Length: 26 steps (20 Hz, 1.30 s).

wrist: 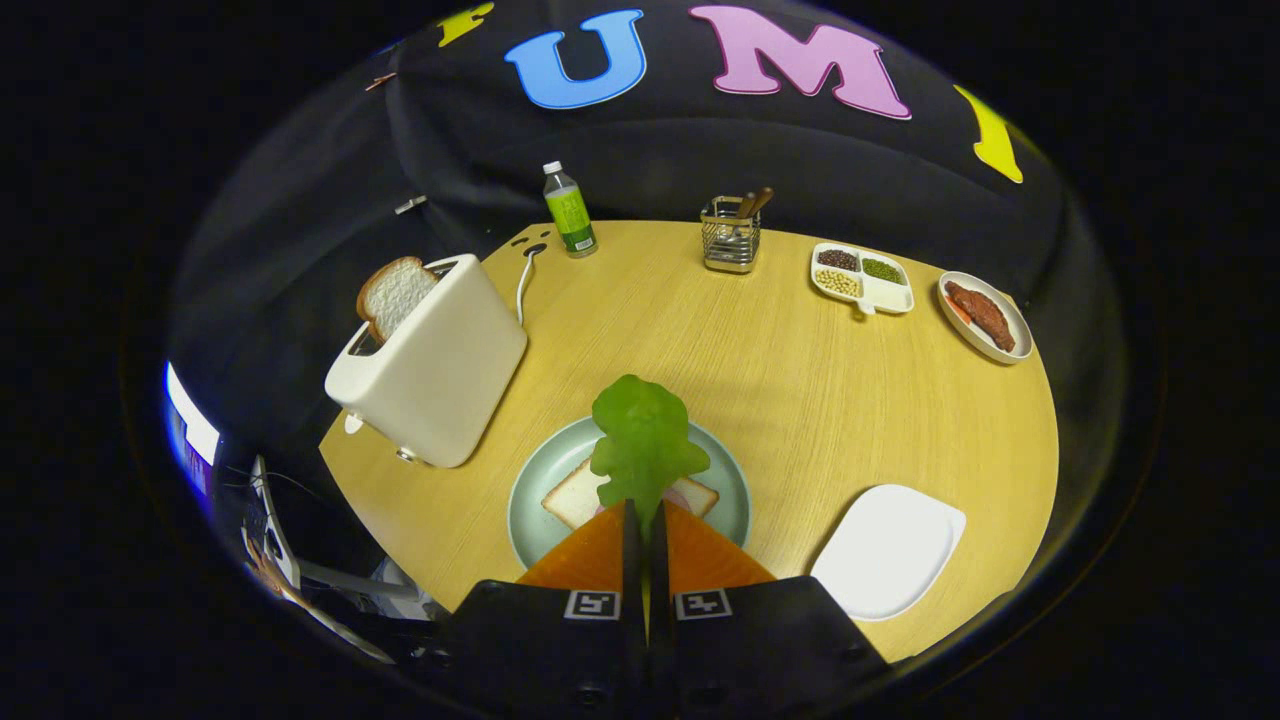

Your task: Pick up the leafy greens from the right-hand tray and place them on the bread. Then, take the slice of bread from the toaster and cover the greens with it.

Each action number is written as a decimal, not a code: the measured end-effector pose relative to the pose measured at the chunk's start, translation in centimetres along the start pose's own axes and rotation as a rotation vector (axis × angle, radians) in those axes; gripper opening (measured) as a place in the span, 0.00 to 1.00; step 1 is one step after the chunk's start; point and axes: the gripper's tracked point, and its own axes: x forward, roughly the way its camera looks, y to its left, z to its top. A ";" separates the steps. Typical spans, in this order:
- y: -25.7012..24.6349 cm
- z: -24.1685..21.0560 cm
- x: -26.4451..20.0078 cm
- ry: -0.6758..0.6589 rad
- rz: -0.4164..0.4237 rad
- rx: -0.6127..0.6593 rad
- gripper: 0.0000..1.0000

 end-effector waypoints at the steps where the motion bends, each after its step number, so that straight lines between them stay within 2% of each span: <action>1: 0.4 -0.3 0.5 0.013 -0.001 0.000 0.05; 5: 1.5 -0.4 2.3 0.039 0.001 -0.001 0.09; 12: 1.4 -0.8 4.1 0.055 -0.028 0.002 0.33; 13: 1.5 -1.0 4.3 0.058 -0.028 0.002 0.40; 16: 1.5 -0.7 3.9 0.041 -0.035 -0.020 0.98; 22: 2.7 1.9 1.9 -0.054 -0.024 -0.031 0.99; 26: 5.0 5.6 -0.1 -0.146 0.004 -0.048 0.99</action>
